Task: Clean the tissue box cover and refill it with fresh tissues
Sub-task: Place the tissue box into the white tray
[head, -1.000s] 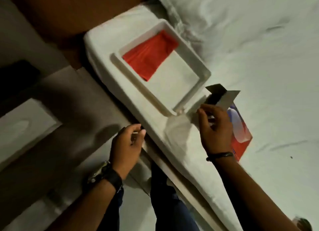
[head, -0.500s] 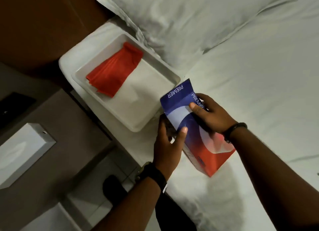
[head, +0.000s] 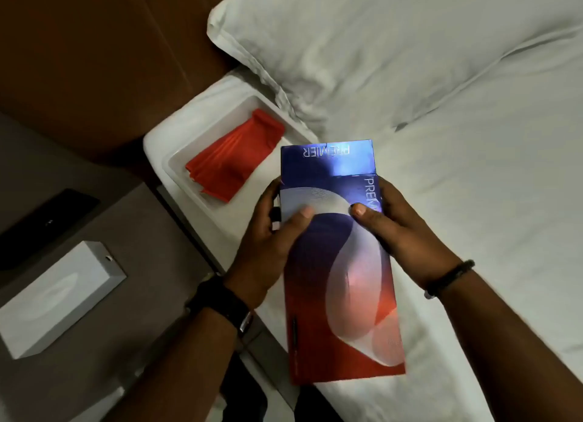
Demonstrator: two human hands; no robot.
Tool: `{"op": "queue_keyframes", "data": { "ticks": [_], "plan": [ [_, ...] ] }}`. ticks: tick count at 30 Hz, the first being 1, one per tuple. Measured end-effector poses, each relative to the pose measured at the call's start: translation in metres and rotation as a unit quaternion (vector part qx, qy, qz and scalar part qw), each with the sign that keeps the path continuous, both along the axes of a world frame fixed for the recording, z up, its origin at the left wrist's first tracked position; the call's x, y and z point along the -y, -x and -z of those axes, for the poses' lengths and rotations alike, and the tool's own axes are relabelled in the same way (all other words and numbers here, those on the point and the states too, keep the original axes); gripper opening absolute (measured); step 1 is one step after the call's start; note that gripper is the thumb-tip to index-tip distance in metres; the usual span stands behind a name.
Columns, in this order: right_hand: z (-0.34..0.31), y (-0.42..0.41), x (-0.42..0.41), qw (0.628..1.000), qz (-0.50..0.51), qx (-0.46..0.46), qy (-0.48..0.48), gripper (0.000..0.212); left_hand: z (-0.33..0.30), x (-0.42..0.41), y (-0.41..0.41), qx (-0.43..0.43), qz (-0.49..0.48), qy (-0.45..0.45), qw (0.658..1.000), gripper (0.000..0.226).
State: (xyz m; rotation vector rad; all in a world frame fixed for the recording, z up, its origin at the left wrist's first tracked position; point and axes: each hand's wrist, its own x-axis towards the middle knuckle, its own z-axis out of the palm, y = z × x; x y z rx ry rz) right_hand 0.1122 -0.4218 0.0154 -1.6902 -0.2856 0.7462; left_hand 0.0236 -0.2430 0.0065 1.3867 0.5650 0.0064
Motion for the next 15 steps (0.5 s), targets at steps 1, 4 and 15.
{"op": "queue_keyframes", "data": {
  "ticks": [1,4,15],
  "plan": [
    [-0.001,-0.002,-0.009,1.000,0.007,-0.020,-0.001,0.044,-0.002,-0.009,-0.003,-0.004,-0.016,0.013,1.000,0.048],
    [0.001,-0.009,-0.039,0.995,0.064,-0.066,-0.033,0.030,-0.003,-0.033,-0.010,-0.019,-0.020,0.028,0.999,0.030],
    [0.040,-0.057,-0.116,0.939,0.334,-0.078,-0.003,0.028,0.011,-0.106,-0.060,-0.083,0.057,-0.138,0.985,0.068]
  ]
}}
